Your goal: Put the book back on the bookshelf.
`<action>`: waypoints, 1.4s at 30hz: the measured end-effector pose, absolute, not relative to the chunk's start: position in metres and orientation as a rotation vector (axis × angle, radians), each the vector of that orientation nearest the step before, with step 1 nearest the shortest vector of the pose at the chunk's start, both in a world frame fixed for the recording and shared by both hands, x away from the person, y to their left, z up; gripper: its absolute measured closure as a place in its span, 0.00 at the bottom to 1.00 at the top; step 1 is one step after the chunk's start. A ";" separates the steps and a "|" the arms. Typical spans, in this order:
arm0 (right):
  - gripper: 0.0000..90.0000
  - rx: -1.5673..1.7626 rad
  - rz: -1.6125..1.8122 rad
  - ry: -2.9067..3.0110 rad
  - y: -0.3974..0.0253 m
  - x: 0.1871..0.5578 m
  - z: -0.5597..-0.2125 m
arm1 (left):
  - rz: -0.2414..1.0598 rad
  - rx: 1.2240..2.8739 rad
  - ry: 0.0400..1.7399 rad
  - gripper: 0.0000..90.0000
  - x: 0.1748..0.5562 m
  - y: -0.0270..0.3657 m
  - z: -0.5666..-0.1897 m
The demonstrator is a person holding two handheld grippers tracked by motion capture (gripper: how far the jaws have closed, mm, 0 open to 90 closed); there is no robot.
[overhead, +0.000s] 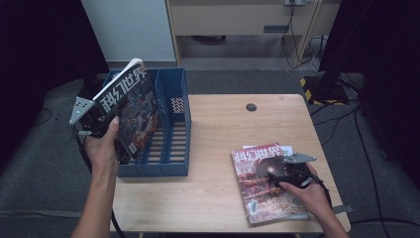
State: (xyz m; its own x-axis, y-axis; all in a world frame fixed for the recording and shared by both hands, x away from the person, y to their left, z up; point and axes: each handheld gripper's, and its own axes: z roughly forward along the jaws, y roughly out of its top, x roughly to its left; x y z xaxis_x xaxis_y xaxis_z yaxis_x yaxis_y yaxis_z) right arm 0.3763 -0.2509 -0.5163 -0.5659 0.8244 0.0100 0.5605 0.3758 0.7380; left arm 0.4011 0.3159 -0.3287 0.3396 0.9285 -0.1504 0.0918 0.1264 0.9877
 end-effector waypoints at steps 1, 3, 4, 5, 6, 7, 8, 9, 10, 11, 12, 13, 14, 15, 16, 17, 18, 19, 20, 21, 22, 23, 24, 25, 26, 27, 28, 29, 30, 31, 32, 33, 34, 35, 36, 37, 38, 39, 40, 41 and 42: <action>0.12 1.206 1.012 2.280 -0.251 0.376 -0.516 | 0.812 1.301 1.057 0.91 0.402 0.315 -0.329; 0.12 1.206 1.012 2.281 -0.251 0.376 -0.516 | 0.810 1.302 1.056 0.91 0.403 0.314 -0.330; 0.12 1.206 1.013 2.281 -0.251 0.376 -0.516 | 0.809 1.299 1.056 0.91 0.404 0.313 -0.330; 0.12 1.206 1.012 2.281 -0.251 0.376 -0.516 | 0.809 1.301 1.056 0.91 0.404 0.312 -0.330; 0.12 1.208 1.013 2.280 -0.251 0.376 -0.516 | 0.808 1.303 1.056 0.91 0.405 0.312 -0.331; 0.12 1.208 1.012 2.280 -0.251 0.376 -0.516 | 0.810 1.308 1.056 0.91 0.406 0.311 -0.331; 0.12 1.208 1.013 2.280 -0.251 0.376 -0.516 | 0.813 1.313 1.056 0.91 0.406 0.310 -0.331; 0.12 1.208 1.013 2.280 -0.251 0.376 -0.516 | 0.811 1.311 1.056 0.91 0.407 0.310 -0.332; 0.12 1.208 1.013 2.280 -0.251 0.376 -0.516 | 0.811 1.310 1.057 0.91 0.407 0.310 -0.332; 0.12 1.208 1.013 2.280 -0.251 0.376 -0.516 | 0.810 1.306 1.059 0.91 0.407 0.309 -0.332; 0.12 1.203 1.013 2.282 -0.251 0.376 -0.516 | 0.809 1.304 1.061 0.91 0.407 0.310 -0.332; 0.12 1.201 1.012 2.282 -0.251 0.377 -0.516 | 0.810 1.301 1.065 0.91 0.407 0.310 -0.332; 0.12 1.203 1.013 2.282 -0.251 0.376 -0.516 | 0.810 1.301 1.066 0.91 0.407 0.311 -0.332; 0.12 1.202 1.013 2.282 -0.251 0.376 -0.516 | 0.813 1.299 1.067 0.91 0.406 0.311 -0.332; 0.12 1.200 1.013 2.282 -0.251 0.376 -0.516 | 0.813 1.297 1.068 0.91 0.406 0.312 -0.331; 0.12 1.202 1.013 2.282 -0.251 0.376 -0.516 | 0.814 1.294 1.068 0.91 0.405 0.313 -0.331; 0.12 1.202 1.013 2.282 -0.251 0.376 -0.516 | 0.816 1.290 1.071 0.91 0.405 0.314 -0.331; 0.12 1.201 1.013 2.282 -0.251 0.376 -0.516 | 0.816 1.288 1.073 0.91 0.405 0.314 -0.330; 0.12 1.202 1.013 2.282 -0.251 0.376 -0.516 | 0.817 1.286 1.074 0.91 0.404 0.315 -0.330; 0.12 1.202 1.013 2.282 -0.251 0.376 -0.516 | 0.819 1.284 1.076 0.91 0.404 0.315 -0.329; 0.12 1.202 1.013 2.282 -0.251 0.376 -0.516 | 0.824 1.286 1.074 0.91 0.403 0.315 -0.329; 0.12 1.202 1.013 2.282 -0.251 0.376 -0.516 | 0.827 1.286 1.075 0.91 0.403 0.315 -0.329; 0.12 1.202 1.013 2.282 -0.251 0.376 -0.516 | 0.829 1.285 1.078 0.91 0.403 0.315 -0.329; 0.12 1.201 1.012 2.282 -0.251 0.376 -0.516 | 0.828 1.281 1.081 0.91 0.403 0.315 -0.330; 0.12 1.204 1.013 2.282 -0.251 0.376 -0.516 | 0.828 1.280 1.084 0.91 0.404 0.315 -0.330; 0.12 1.205 1.013 2.281 -0.251 0.376 -0.516 | 0.827 1.279 1.086 0.91 0.405 0.315 -0.331; 0.12 1.201 1.013 2.282 -0.251 0.376 -0.516 | 0.824 1.277 1.086 0.91 0.406 0.314 -0.332; 0.12 1.202 1.013 2.282 -0.251 0.376 -0.516 | 0.825 1.274 1.088 0.91 0.406 0.313 -0.332; 0.12 1.201 1.014 2.283 -0.251 0.376 -0.516 | 0.826 1.274 1.087 0.91 0.407 0.313 -0.332; 0.12 1.201 1.013 2.282 -0.251 0.376 -0.516 | 0.824 1.273 1.091 0.91 0.408 0.312 -0.333; 0.12 1.201 1.014 2.282 -0.251 0.376 -0.516 | 0.825 1.271 1.094 0.91 0.408 0.311 -0.333; 0.12 1.198 1.014 2.282 -0.252 0.377 -0.516 | 0.824 1.270 1.093 0.91 0.409 0.310 -0.334; 0.12 1.200 1.015 2.283 -0.251 0.376 -0.517 | 0.823 1.269 1.093 0.91 0.410 0.309 -0.334; 0.12 1.199 1.014 2.283 -0.251 0.376 -0.517 | 0.825 1.267 1.096 0.91 0.411 0.308 -0.335; 0.12 1.199 1.014 2.283 -0.251 0.376 -0.517 | 0.825 1.266 1.097 0.91 0.411 0.308 -0.335; 0.12 1.199 1.014 2.282 -0.251 0.376 -0.517 | 0.826 1.264 1.098 0.91 0.412 0.307 -0.336; 0.12 1.199 1.014 2.282 -0.251 0.376 -0.517 | 0.826 1.264 1.098 0.91 0.413 0.307 -0.337; 0.12 1.199 1.015 2.283 -0.251 0.376 -0.517 | 0.827 1.265 1.099 0.91 0.413 0.307 -0.338; 0.12 1.199 1.014 2.283 -0.251 0.376 -0.517 | 0.829 1.264 1.101 0.91 0.413 0.307 -0.338; 0.12 1.199 1.014 2.283 -0.251 0.376 -0.517 | 0.827 1.262 1.104 0.91 0.414 0.307 -0.339; 0.12 1.199 1.015 2.283 -0.251 0.376 -0.517 | 0.827 1.260 1.107 0.91 0.415 0.307 -0.340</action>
